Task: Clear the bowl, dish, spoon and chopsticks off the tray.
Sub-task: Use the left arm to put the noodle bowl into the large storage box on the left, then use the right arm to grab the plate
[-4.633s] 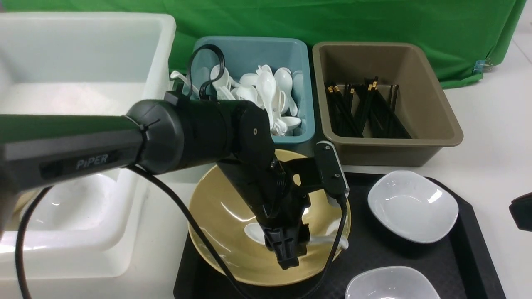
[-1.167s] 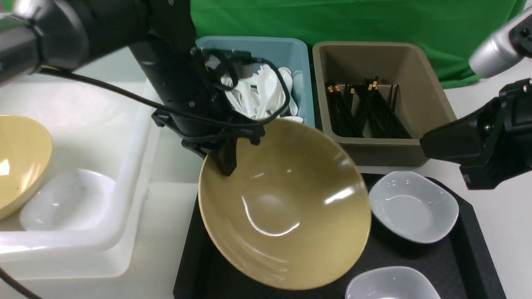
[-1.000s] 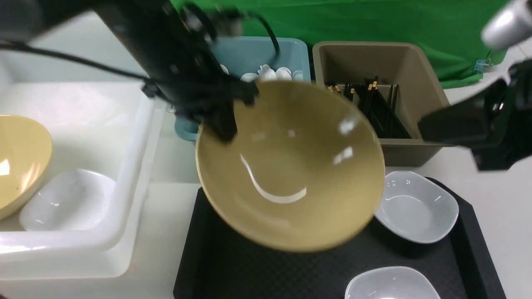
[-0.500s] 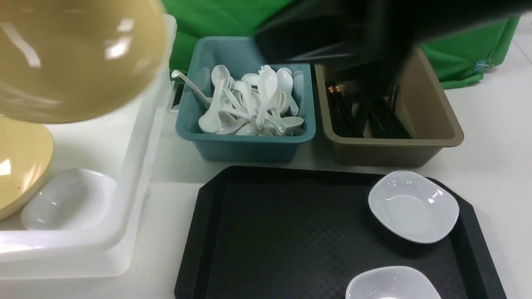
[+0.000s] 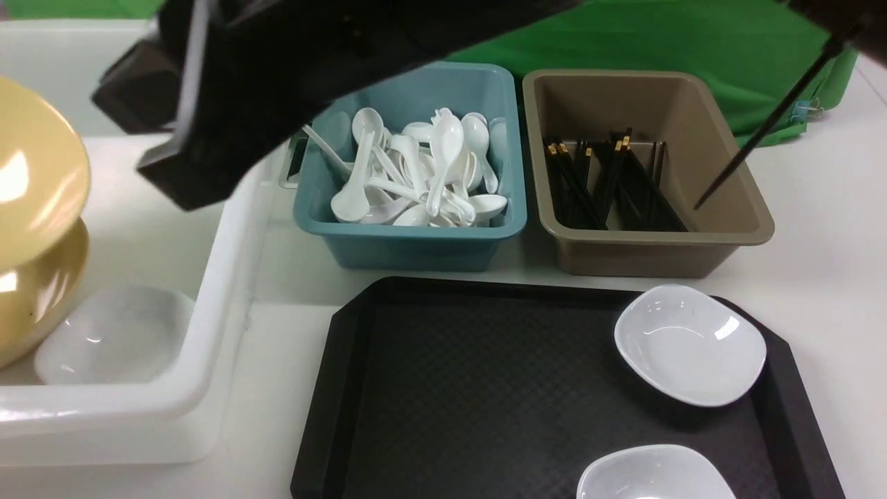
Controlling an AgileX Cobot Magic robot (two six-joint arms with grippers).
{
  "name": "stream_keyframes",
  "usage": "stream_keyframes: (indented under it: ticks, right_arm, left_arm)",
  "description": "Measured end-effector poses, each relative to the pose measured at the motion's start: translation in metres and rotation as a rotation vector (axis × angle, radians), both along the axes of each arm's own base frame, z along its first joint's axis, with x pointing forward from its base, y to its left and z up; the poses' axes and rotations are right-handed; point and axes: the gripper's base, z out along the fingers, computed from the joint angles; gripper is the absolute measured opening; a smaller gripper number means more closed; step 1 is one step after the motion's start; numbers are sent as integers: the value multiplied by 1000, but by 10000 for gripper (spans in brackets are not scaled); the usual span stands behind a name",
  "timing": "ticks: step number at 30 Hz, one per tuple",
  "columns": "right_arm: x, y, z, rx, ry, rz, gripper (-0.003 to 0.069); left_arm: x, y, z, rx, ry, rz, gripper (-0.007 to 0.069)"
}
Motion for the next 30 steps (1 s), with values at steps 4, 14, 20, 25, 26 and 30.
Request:
stream_keyframes:
  ticks: [4, 14, 20, 25, 26, 30]
  right_arm:
    - [-1, 0, 2, 6, -5, 0, 31]
    - [6, -6, -2, -71, -66, -58, 32]
    - [23, -39, 0, -268, -147, -291, 41]
    - [57, -112, 4, -489, -101, -581, 41]
    - [64, -128, 3, -504, -69, -632, 41]
    - [86, -176, -26, -559, 119, -763, 43]
  left_arm:
    - [1, 5, -14, -22, 57, 33, 6]
    - [-5, 7, -13, 5, 99, 56, 237]
    - [-14, 0, 34, 117, 29, 42, 486]
    - [-13, -40, 85, 172, -56, -113, 498]
    - [-10, -58, 93, 185, -77, -183, 466]
    - [0, -139, 113, 224, -130, -528, 234]
